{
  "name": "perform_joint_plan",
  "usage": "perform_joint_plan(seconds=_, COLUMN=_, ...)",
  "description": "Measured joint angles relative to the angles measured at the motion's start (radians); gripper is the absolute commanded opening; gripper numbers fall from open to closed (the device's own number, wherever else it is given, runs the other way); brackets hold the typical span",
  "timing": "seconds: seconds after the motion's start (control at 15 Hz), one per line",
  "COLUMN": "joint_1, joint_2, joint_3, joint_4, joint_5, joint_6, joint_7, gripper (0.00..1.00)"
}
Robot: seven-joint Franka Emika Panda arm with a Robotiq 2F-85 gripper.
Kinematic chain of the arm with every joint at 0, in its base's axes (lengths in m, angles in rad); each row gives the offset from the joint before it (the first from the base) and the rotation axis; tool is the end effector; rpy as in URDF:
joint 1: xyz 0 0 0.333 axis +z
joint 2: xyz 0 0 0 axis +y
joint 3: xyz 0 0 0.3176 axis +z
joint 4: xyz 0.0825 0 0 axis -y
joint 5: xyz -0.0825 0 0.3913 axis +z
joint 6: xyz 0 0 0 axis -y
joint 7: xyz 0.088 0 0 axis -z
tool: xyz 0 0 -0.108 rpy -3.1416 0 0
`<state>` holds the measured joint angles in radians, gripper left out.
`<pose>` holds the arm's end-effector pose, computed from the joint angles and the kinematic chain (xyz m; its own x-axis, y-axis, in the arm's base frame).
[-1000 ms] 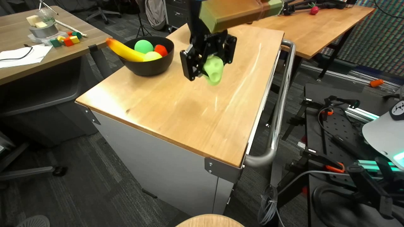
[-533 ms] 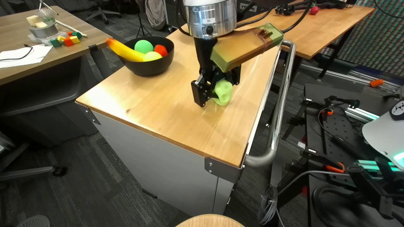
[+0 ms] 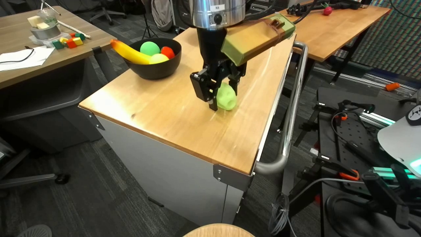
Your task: Remove the fruits and vegetables from the black bowls and place them on the countertop
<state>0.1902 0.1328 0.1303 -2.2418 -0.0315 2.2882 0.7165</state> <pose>0.5063 0.1673 0.2978 0.9282 -0.3670 -0.0611 -0.3636 -0.9296 0.0594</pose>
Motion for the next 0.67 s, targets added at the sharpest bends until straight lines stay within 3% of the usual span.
perform_joint_plan(seconds=0.33, joint_1=0.002, joint_2=-0.080, joint_3=-0.002, joint_4=0.052, joint_5=-0.141, joint_6=0.055, joint_7=0.003, gripper=1.00)
perform_joint_plan(seconds=0.67, joint_1=-0.010, joint_2=-0.084, joint_3=-0.009, joint_4=0.087, joint_5=-0.141, joint_6=0.118, joint_7=0.029, gripper=1.00)
